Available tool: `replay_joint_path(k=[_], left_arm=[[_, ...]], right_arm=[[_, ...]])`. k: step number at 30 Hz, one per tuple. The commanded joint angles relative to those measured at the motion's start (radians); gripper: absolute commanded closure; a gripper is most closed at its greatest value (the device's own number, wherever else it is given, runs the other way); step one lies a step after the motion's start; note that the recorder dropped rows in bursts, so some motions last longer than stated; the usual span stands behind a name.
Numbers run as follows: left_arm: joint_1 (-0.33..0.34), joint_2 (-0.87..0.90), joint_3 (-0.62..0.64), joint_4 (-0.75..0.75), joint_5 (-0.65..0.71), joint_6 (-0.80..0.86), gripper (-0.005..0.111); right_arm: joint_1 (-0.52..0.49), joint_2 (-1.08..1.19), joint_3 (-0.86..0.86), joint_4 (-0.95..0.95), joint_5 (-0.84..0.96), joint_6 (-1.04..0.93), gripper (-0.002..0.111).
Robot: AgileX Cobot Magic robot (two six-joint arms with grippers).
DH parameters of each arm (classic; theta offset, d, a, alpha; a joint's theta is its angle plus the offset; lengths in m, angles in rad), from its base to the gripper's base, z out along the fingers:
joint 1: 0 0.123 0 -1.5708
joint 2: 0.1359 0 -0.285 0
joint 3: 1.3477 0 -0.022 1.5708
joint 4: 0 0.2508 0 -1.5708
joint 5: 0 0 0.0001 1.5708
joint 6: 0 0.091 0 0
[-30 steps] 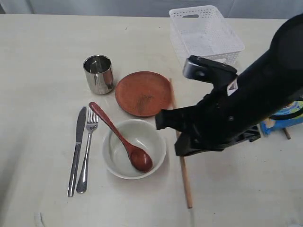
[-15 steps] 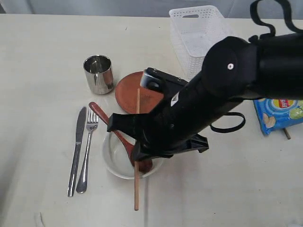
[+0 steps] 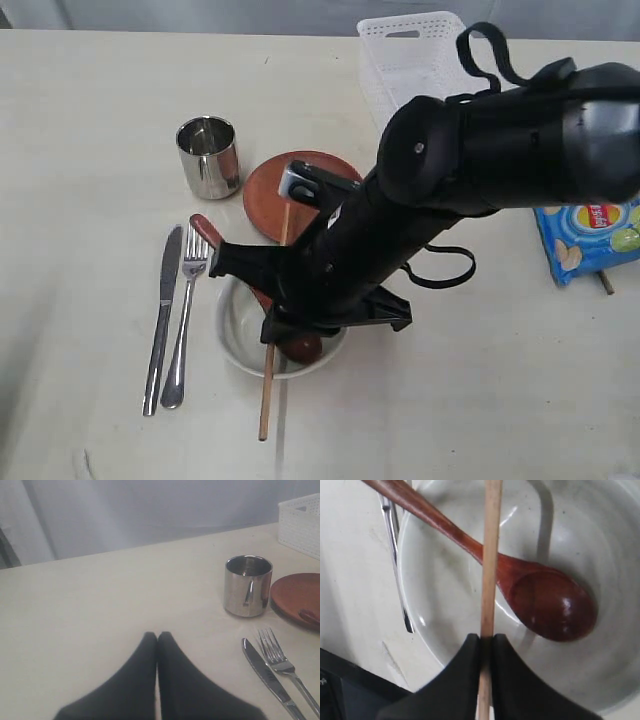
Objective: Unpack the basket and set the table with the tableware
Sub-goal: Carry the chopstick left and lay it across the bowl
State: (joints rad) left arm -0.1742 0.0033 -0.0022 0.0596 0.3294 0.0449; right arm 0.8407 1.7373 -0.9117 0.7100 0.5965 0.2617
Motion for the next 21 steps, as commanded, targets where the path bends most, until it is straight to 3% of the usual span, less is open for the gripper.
replay_joint_path(k=[1, 5, 9, 11, 21], left_arm=[[0.002, -0.003, 0.002, -0.009, -0.007, 0.000, 0.107], [0.002, -0.003, 0.002, -0.009, -0.007, 0.000, 0.107], [0.002, -0.003, 0.002, -0.009, -0.007, 0.000, 0.107], [0.002, -0.003, 0.002, -0.009, -0.007, 0.000, 0.107], [0.002, -0.003, 0.002, -0.009, -0.007, 0.000, 0.107]], right_arm=[[0.001, 0.003, -0.006, 0.017, -0.023, -0.048, 0.108], [0.001, 0.003, -0.006, 0.017, -0.023, -0.052, 0.102], [0.001, 0.003, -0.006, 0.021, -0.023, -0.052, 0.071], [0.001, 0.001, -0.006, 0.021, -0.021, -0.052, 0.061], [-0.017, -0.044, -0.138, -0.035, 0.083, -0.086, 0.061]])
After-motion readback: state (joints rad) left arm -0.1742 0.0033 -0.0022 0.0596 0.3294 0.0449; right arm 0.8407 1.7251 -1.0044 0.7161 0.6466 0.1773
